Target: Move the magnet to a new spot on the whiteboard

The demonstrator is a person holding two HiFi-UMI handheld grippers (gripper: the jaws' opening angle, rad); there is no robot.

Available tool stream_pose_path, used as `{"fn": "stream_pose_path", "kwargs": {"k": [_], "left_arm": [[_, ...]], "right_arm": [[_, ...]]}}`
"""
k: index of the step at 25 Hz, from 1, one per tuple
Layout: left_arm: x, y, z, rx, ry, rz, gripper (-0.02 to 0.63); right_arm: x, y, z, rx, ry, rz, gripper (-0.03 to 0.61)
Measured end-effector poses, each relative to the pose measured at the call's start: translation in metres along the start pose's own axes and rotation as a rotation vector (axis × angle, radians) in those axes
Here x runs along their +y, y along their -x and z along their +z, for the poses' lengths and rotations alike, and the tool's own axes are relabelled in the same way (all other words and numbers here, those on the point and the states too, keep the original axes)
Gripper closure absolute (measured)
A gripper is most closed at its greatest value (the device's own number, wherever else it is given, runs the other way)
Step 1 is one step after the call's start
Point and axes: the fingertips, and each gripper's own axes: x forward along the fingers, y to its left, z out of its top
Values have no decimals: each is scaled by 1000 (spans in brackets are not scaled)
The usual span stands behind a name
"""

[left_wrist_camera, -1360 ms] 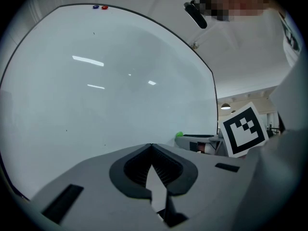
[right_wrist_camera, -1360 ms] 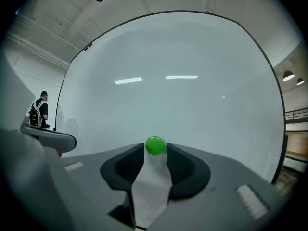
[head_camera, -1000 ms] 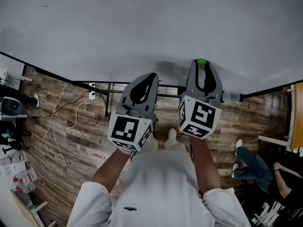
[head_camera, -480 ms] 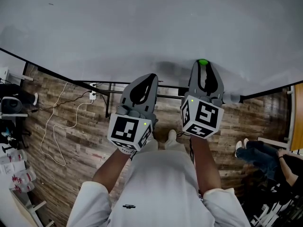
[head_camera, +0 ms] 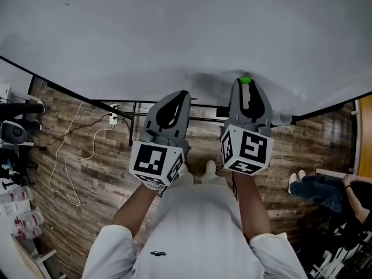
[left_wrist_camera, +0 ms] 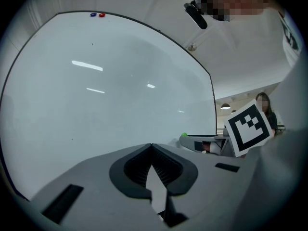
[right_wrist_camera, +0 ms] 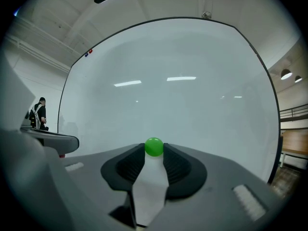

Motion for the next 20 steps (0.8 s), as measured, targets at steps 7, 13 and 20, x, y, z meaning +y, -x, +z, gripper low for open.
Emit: {"fn": "stream_pose_path", "kwargs": {"k": [7, 13, 20], "left_arm": [[-11, 9, 12, -21, -33, -11, 607], [-17, 22, 17, -36, -55, -8, 607], [-21, 40, 20, -45, -67, -3, 607]], "right_arm": [[-4, 24, 20, -39, 15, 40, 448], [-7, 47, 36, -64, 34, 70, 448], [-15, 75, 36, -65, 49, 90, 448]]}}
